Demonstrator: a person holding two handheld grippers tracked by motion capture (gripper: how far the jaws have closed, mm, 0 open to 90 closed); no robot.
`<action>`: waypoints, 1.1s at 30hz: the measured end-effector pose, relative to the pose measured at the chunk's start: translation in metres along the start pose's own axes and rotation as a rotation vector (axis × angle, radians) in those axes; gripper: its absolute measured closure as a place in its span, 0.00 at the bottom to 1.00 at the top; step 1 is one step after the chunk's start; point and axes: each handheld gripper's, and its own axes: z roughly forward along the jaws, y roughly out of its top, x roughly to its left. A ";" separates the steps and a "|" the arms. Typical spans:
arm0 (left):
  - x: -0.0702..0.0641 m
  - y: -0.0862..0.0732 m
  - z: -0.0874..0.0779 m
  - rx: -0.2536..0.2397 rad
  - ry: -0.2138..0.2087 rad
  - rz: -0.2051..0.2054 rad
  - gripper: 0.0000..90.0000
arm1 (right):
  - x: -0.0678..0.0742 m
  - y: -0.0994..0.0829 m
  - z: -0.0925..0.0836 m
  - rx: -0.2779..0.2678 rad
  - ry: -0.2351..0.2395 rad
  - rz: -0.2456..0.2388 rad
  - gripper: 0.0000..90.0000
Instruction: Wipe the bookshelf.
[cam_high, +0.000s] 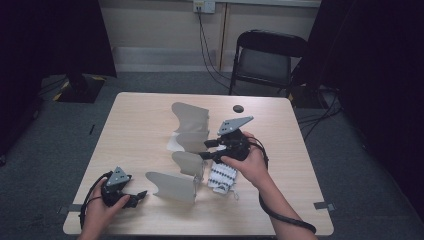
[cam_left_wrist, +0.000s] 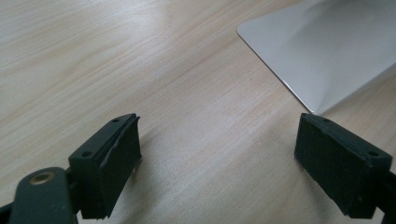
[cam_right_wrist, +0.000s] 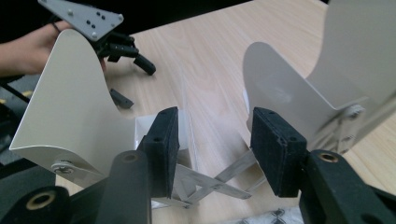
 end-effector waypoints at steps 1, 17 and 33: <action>0.000 0.000 0.000 0.000 0.000 0.002 0.15 | -0.002 -0.002 -0.002 -0.002 -0.005 0.014 0.52; 0.000 0.000 0.000 0.000 0.000 0.000 0.15 | -0.024 -0.063 0.020 0.247 -0.151 0.041 0.46; 0.000 0.000 0.000 0.000 0.000 0.000 0.15 | -0.048 -0.101 0.049 0.351 -0.200 0.096 0.66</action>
